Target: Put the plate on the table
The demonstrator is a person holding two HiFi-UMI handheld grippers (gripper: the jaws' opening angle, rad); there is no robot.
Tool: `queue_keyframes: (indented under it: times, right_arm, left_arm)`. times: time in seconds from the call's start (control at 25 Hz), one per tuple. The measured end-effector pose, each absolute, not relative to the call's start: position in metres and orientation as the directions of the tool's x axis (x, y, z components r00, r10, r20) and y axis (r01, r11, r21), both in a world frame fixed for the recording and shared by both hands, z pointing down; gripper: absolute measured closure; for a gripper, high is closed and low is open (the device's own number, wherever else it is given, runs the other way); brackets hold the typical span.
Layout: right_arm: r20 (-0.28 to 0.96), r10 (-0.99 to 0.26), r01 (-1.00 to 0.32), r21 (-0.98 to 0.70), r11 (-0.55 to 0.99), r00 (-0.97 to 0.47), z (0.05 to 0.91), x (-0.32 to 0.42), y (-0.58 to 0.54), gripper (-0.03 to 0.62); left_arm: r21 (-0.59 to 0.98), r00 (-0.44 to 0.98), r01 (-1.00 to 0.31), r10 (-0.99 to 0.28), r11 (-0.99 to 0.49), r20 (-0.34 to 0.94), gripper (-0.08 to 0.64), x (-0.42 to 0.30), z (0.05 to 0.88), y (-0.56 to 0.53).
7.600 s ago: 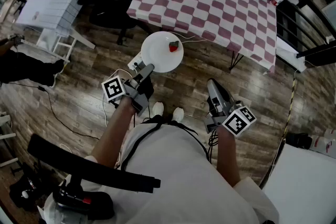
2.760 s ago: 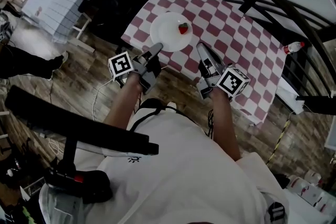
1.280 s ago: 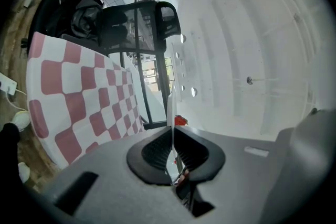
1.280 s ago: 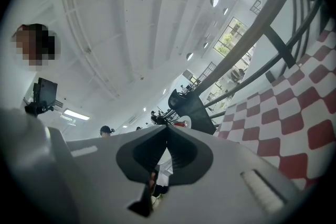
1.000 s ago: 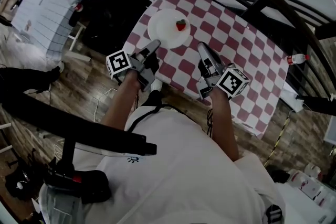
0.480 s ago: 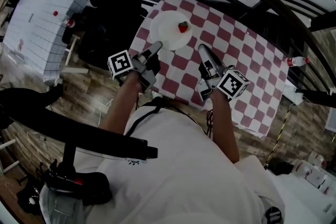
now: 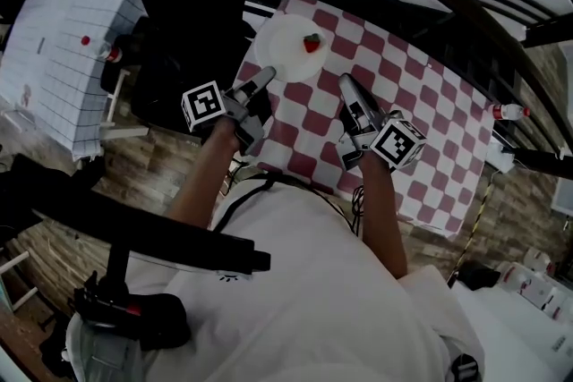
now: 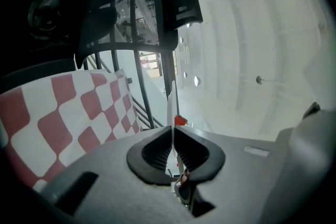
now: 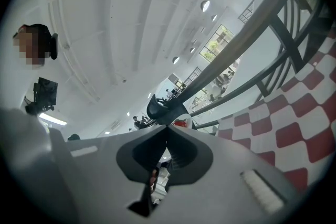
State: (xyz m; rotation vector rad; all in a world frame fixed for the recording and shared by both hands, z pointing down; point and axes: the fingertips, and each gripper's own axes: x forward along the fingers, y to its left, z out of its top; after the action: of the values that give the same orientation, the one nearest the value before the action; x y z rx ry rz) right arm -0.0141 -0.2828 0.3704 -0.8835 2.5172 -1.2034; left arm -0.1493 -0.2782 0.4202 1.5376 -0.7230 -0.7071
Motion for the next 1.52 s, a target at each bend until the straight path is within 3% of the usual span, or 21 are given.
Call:
queue_keyframes:
  times: [0.8,1.12,1.52]
  right_arm:
    - [0.127,-0.570,-0.442,-0.773,0.456,-0.811,0.402,-0.057,-0.290,0.584]
    - [0.123,-0.555,-0.427,-0.777,0.462,-0.823,0.416,-0.045,-0.309,0.584]
    - [0.156,-0.526,-0.433,-0.776,0.458,-0.836,0.457,-0.028,-0.347,0.584]
  left_arm:
    - [0.997,0.641,-0.065,-0.767,-0.039,0.012,0.541,-0.180,0.458,-0.303]
    - [0.996,0.609,-0.092,-0.791,-0.005,0.052,0.541,-0.174,0.488,-0.315]
    - [0.998,0.567,-0.054,-0.823,-0.023,0.012,0.541,-0.165,0.503,-0.351]
